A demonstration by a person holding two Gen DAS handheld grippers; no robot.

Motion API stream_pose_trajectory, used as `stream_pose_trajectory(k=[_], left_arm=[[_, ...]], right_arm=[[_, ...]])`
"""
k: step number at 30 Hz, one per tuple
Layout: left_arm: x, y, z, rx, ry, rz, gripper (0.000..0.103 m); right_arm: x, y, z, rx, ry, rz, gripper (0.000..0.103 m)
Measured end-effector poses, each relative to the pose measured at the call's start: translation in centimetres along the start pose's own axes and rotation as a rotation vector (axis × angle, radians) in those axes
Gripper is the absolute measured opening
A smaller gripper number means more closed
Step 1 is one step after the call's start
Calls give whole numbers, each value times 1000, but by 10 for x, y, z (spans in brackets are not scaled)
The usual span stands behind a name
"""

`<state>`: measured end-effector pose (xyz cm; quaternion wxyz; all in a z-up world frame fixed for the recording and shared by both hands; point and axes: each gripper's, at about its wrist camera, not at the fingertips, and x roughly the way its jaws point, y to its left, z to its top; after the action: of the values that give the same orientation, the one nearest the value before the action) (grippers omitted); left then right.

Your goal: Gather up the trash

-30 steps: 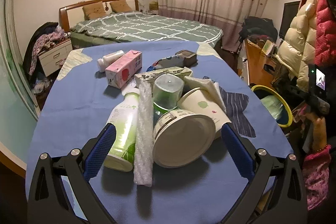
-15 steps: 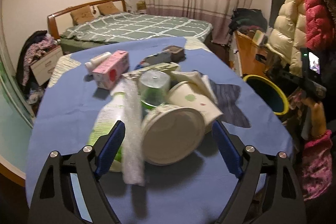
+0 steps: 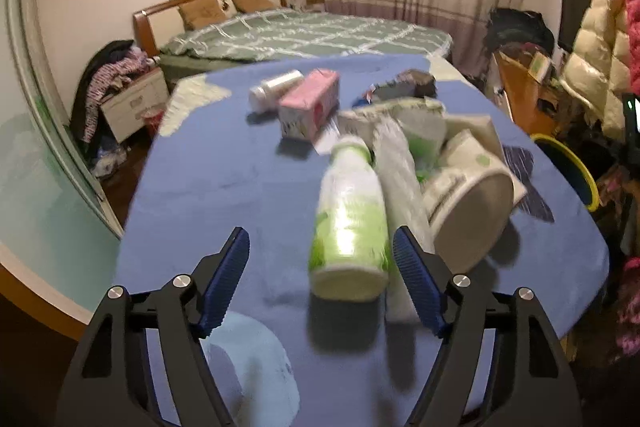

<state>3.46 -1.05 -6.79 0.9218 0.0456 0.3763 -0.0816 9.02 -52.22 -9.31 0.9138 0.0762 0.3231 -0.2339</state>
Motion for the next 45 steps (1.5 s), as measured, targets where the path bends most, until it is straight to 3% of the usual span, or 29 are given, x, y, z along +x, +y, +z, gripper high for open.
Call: stream_pose_trajectory(k=[3,6,15,19,22,30,35,45], left_arm=[[9,-5,-11,27,36,-13,66],[19,4,-15,-23,61,-40,63],[42,-3,-16,-32,78,-64,63],[47,1,-14,-58,72,-74,53],[41,4,-12,-62,52,-72,53],[4,2,23,-8,-87,-8,53],[-6,6,49,12,-134,31,52],[22,17,96,-17,-161,49,52]], right_arm=[[-3,4,1,-6,-5,7,45],[-5,6,2,-15,-9,8,45],[-4,14,0,-28,1,26,45],[-3,15,0,-29,2,30,45],[-3,15,0,-25,1,32,45],[-5,15,1,-23,-4,37,45],[-9,15,1,-21,-10,39,45],[-8,14,1,-20,-4,33,45]])
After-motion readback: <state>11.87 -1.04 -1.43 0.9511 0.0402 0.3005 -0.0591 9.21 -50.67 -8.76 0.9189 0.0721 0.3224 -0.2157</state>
